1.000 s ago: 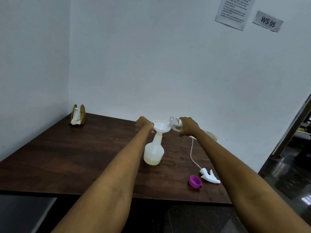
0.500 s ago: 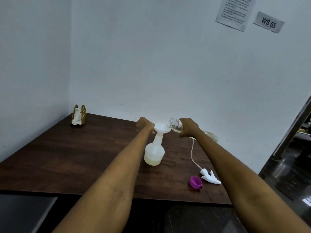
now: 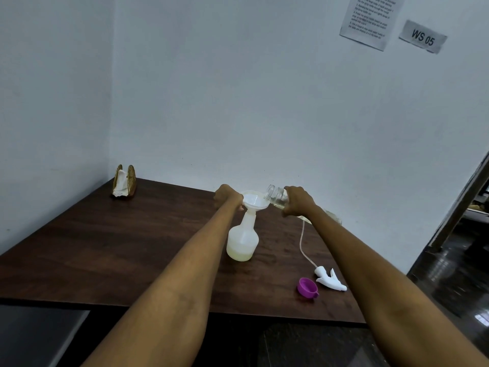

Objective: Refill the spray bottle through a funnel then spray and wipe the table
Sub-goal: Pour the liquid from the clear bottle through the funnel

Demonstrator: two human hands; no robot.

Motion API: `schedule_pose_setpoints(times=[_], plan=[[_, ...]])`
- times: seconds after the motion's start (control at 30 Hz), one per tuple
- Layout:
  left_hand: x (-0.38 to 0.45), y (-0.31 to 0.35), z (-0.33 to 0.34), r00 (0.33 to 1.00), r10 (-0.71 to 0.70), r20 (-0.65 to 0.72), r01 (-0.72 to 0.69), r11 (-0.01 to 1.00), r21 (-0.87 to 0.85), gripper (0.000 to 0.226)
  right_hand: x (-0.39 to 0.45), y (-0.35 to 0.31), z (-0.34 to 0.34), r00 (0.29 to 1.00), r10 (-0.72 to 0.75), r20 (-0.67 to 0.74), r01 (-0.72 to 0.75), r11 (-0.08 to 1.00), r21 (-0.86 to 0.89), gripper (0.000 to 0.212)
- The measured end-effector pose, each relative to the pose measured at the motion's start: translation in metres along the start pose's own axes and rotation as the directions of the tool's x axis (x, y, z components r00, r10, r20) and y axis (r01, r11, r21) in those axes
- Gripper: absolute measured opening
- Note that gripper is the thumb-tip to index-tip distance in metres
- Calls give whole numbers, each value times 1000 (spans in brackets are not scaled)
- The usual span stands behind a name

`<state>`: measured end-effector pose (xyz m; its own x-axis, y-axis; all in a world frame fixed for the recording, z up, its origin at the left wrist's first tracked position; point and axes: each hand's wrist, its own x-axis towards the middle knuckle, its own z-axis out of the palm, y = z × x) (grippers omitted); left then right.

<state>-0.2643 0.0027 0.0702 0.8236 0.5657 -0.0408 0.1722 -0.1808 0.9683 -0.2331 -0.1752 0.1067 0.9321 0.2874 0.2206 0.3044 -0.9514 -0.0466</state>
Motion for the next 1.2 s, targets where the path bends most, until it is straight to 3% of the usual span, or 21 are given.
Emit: schedule_pose_setpoints(times=[0.13, 0.27, 0.63, 0.87, 1.2], plan=[[-3, 1, -1, 1000, 1, 25, -1, 1000, -2, 9, 4, 1, 5, 1000, 13, -10, -12, 998, 55, 45], [-1, 0, -1, 1000, 2, 22, -2, 1000, 2, 20, 7, 2, 10, 1000, 12, -28, -8, 993, 118, 47], [-2, 0, -1, 999, -20, 32, 20, 1000, -6, 22, 3, 9, 15, 1000, 22, -13, -20, 990, 140, 42], [-1, 5, -2, 990, -70, 125, 81, 993, -82, 33, 4, 7, 14, 999, -3, -37, 8, 990, 143, 42], [-8, -1, -3, 995, -36, 96, 44, 995, -86, 36, 5, 7, 16, 1000, 7, -26, -2, 986, 164, 41]])
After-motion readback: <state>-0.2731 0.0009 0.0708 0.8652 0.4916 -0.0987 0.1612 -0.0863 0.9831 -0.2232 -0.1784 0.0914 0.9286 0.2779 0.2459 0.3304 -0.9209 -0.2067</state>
